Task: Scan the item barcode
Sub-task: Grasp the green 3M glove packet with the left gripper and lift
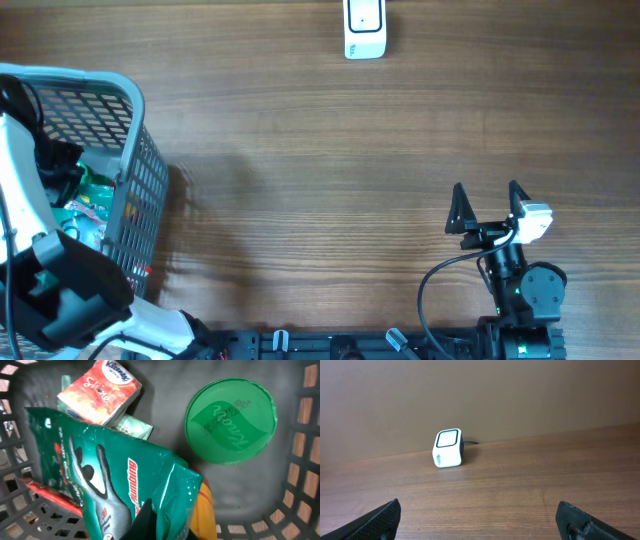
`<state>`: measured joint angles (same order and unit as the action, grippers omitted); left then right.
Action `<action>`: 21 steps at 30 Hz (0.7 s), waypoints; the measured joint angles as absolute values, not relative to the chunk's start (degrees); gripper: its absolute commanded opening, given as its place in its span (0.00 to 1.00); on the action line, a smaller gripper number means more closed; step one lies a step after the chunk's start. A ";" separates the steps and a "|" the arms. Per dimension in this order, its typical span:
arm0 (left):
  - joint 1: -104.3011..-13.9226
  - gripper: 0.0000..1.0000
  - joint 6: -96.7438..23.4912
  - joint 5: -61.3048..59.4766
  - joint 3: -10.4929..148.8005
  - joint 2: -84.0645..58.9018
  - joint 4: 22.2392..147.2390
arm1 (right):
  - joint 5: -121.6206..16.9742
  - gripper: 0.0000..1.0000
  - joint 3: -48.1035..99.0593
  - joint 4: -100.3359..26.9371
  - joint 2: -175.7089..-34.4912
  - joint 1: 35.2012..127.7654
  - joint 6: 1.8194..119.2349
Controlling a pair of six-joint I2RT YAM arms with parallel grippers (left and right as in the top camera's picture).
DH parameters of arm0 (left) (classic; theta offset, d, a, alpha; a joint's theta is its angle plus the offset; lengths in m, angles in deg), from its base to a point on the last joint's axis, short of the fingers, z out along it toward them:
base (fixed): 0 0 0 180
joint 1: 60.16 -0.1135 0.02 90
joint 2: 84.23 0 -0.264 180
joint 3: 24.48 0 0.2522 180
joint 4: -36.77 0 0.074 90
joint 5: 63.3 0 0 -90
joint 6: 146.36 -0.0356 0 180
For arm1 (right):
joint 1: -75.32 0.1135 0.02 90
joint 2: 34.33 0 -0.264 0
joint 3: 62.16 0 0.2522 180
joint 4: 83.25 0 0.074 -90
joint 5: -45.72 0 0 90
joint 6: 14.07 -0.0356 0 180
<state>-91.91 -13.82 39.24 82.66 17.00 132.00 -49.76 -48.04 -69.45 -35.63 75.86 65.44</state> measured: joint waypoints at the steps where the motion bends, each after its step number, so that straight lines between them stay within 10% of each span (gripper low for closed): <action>1: -91.91 0.04 -13.82 39.26 83.62 16.02 132.44 | -49.76 1.00 -48.04 -69.45 -35.61 75.86 65.44; 21: -91.91 0.04 -13.05 39.00 88.39 -13.82 125.51 | -49.76 1.00 -48.04 -69.45 -35.63 75.86 65.44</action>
<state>-91.91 -13.05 39.00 88.39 -13.82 125.51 -49.76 -48.04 -69.45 -35.63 75.86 65.44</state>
